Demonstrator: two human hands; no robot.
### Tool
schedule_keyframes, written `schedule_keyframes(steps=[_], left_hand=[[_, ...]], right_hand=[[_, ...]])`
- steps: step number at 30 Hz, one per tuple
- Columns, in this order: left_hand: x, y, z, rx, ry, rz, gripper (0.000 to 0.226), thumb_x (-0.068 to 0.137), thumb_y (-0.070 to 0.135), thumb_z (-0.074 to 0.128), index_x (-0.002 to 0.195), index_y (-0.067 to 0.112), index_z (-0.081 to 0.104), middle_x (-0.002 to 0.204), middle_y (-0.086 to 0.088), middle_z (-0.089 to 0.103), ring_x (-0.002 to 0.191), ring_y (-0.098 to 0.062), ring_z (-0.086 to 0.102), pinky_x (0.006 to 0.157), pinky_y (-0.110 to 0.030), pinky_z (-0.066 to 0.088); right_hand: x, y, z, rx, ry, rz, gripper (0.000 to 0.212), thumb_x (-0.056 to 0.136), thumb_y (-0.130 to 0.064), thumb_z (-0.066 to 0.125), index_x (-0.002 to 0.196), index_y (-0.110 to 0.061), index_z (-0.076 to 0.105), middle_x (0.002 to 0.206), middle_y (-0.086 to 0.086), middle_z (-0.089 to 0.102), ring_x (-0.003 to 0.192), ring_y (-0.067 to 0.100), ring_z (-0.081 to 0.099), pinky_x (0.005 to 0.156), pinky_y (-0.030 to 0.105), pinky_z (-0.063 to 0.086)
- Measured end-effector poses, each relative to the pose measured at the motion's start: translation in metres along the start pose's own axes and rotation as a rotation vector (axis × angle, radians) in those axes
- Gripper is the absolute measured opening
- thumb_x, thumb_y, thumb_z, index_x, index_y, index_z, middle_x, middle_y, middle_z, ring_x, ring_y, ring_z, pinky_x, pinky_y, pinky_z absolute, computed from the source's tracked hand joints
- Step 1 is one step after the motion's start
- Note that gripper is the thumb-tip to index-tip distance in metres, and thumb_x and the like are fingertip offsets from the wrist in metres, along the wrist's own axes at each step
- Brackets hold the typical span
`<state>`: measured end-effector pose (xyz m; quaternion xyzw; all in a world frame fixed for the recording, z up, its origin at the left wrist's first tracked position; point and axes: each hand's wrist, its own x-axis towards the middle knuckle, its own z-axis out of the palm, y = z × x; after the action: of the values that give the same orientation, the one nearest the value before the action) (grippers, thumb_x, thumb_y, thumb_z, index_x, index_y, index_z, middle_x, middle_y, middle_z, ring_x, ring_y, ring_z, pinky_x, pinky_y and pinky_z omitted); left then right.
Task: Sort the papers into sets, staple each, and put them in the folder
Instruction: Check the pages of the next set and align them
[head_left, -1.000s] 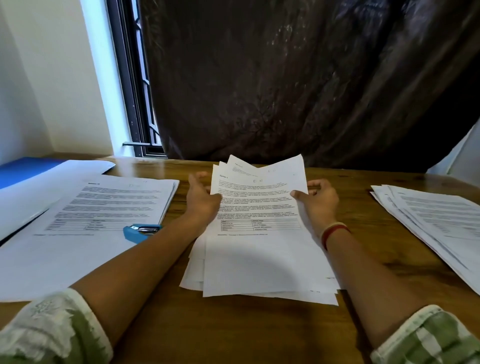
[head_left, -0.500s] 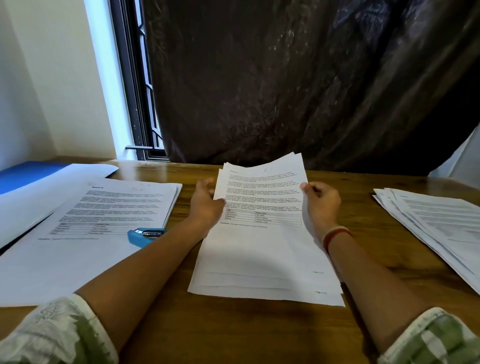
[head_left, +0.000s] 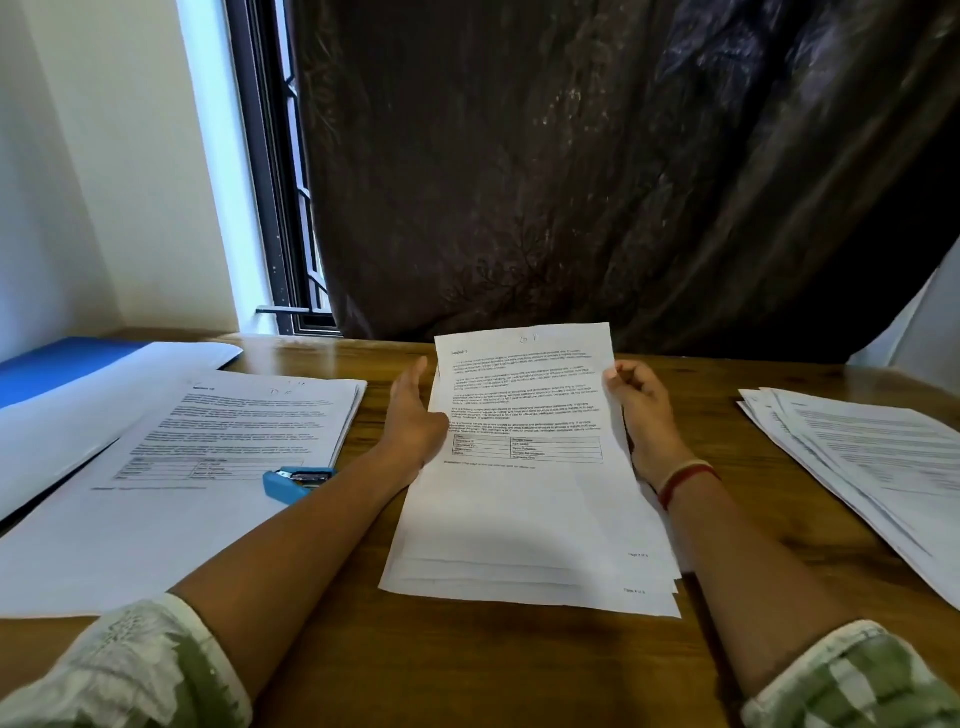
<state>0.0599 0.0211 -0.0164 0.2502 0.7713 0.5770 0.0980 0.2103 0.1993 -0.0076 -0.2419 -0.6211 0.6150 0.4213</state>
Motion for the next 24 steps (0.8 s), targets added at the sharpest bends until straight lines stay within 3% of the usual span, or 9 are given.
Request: schedule_keyframes(steps=[4, 7, 9, 11, 13, 17, 19, 21, 24], left_hand=[[0.000, 0.000, -0.004, -0.141, -0.079, 0.050, 0.097, 0.083, 0.007, 0.072, 0.151, 0.037, 0.009, 0.146, 0.006, 0.040, 0.120, -0.016, 0.051, 0.072, -0.022, 0.054], [-0.003, 0.004, -0.004, -0.223, -0.131, 0.104, 0.086, 0.083, 0.001, 0.070, 0.145, 0.035, 0.021, 0.121, 0.019, 0.048, 0.093, -0.002, 0.056, 0.055, -0.010, 0.050], [-0.002, 0.003, -0.006, -0.249, -0.156, 0.143, 0.061, 0.083, 0.002, 0.070, 0.130, 0.029, 0.042, 0.113, 0.018, 0.058, 0.095, -0.009, 0.062, 0.060, -0.015, 0.053], [-0.003, 0.004, -0.008, -0.313, -0.178, 0.124, 0.033, 0.086, -0.001, 0.065, 0.111, 0.019, 0.059, 0.108, 0.003, 0.068, 0.096, -0.019, 0.067, 0.068, -0.027, 0.057], [-0.007, 0.007, -0.008, -0.399, -0.191, 0.084, 0.019, 0.090, -0.003, 0.058, 0.090, 0.014, 0.065, 0.096, 0.000, 0.070, 0.088, -0.018, 0.067, 0.063, -0.023, 0.055], [-0.005, 0.004, -0.009, -0.540, -0.258, 0.132, 0.043, 0.092, -0.006, 0.052, 0.055, 0.011, 0.066, 0.092, -0.002, 0.072, 0.102, -0.027, 0.061, 0.066, -0.020, 0.056], [-0.004, 0.001, -0.009, -0.541, -0.280, 0.161, 0.053, 0.092, -0.005, 0.049, 0.048, 0.018, 0.066, 0.088, 0.001, 0.073, 0.100, -0.029, 0.060, 0.068, -0.022, 0.056], [-0.004, -0.001, -0.010, -0.529, -0.286, 0.170, 0.056, 0.094, -0.002, 0.043, 0.048, 0.020, 0.066, 0.081, 0.005, 0.074, 0.092, -0.027, 0.060, 0.064, -0.021, 0.055], [-0.005, -0.001, -0.011, -0.499, -0.256, 0.142, 0.038, 0.090, 0.013, 0.058, 0.053, 0.019, 0.065, 0.088, -0.001, 0.072, 0.087, -0.026, 0.062, 0.065, -0.026, 0.055]], right_hand=[[0.003, -0.007, -0.009, 0.118, -0.102, 0.142, 0.014, 0.100, -0.013, 0.045, 0.091, -0.017, 0.056, 0.100, 0.006, 0.070, 0.088, 0.025, 0.064, 0.073, 0.037, 0.053], [0.001, -0.011, -0.007, 0.198, -0.117, 0.152, 0.015, 0.099, -0.011, 0.043, 0.091, -0.014, 0.054, 0.094, 0.006, 0.070, 0.080, 0.023, 0.065, 0.068, 0.034, 0.053], [0.000, -0.013, -0.006, 0.197, -0.117, 0.151, 0.014, 0.097, -0.009, 0.043, 0.089, -0.012, 0.054, 0.088, 0.007, 0.069, 0.075, 0.023, 0.064, 0.065, 0.032, 0.052], [-0.001, -0.013, -0.005, 0.212, -0.112, 0.177, 0.018, 0.095, -0.010, 0.043, 0.080, -0.011, 0.054, 0.079, 0.008, 0.067, 0.071, 0.025, 0.060, 0.063, 0.031, 0.049], [-0.005, -0.014, -0.005, 0.287, -0.121, 0.224, 0.030, 0.096, -0.020, 0.041, 0.070, -0.012, 0.055, 0.065, 0.005, 0.065, 0.065, 0.024, 0.057, 0.060, 0.029, 0.046], [0.001, -0.009, -0.008, 0.230, -0.098, 0.232, 0.056, 0.097, -0.057, 0.036, 0.076, -0.012, 0.063, 0.082, 0.008, 0.073, 0.071, 0.025, 0.068, 0.071, 0.035, 0.054], [0.006, -0.004, -0.009, 0.101, -0.046, 0.193, 0.041, 0.096, -0.048, 0.049, 0.085, -0.012, 0.066, 0.093, 0.011, 0.072, 0.077, 0.024, 0.068, 0.071, 0.034, 0.055], [0.008, -0.002, -0.011, 0.008, -0.049, 0.156, 0.016, 0.092, -0.025, 0.064, 0.102, -0.013, 0.063, 0.101, 0.012, 0.069, 0.076, 0.018, 0.067, 0.060, 0.028, 0.055], [0.008, -0.004, -0.013, -0.159, -0.108, 0.148, 0.044, 0.084, -0.005, 0.070, 0.122, -0.015, 0.050, 0.103, 0.002, 0.062, 0.081, 0.017, 0.063, 0.061, 0.027, 0.052]])
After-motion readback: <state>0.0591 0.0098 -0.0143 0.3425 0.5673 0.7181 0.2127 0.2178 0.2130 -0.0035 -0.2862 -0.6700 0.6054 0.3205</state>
